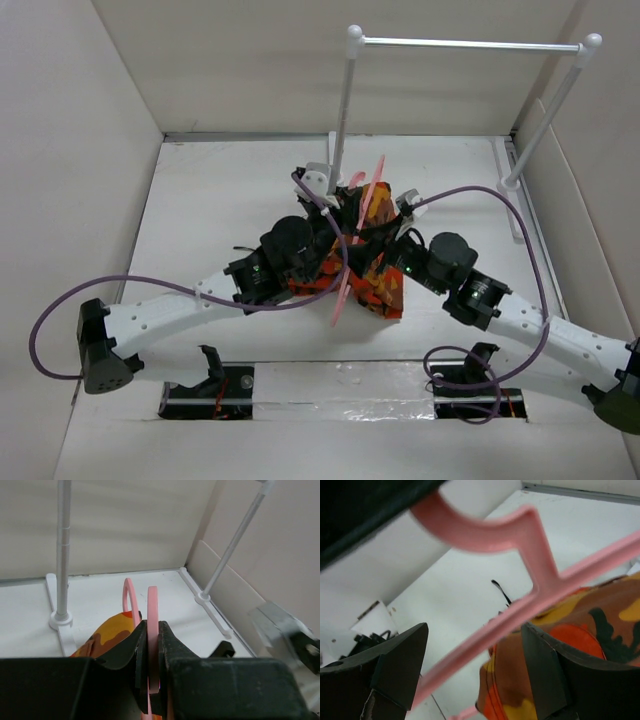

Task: Place the trousers on the hanger
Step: Place the hanger at the clothesline.

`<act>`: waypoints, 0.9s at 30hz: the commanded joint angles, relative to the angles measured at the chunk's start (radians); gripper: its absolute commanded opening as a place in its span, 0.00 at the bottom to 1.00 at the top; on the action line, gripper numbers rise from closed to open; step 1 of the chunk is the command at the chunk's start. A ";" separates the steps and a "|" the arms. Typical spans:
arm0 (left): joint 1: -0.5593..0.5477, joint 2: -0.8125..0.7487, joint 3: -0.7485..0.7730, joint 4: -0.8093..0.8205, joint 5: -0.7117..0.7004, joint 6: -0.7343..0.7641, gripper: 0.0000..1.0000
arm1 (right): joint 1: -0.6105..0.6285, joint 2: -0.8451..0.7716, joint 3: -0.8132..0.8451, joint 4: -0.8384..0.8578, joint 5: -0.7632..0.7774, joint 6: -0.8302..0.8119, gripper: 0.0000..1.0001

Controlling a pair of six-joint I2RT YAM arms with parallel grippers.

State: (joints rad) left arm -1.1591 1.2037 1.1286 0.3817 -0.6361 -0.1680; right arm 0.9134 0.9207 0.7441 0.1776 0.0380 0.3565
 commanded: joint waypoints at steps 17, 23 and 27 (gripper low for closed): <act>-0.090 0.059 0.089 0.312 -0.088 0.163 0.00 | -0.064 -0.019 -0.163 0.313 -0.056 0.257 0.06; -0.090 0.089 0.109 0.304 -0.057 0.162 0.21 | -0.159 -0.072 -0.137 0.310 -0.124 0.269 0.00; -0.080 0.088 0.138 0.295 -0.036 0.197 0.41 | -0.270 -0.109 -0.104 0.271 -0.181 0.272 0.00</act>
State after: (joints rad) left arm -1.2545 1.3193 1.1862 0.5449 -0.7071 0.0078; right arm 0.7010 0.8688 0.5861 0.3611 -0.0566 0.6796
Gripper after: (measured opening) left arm 0.390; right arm 0.274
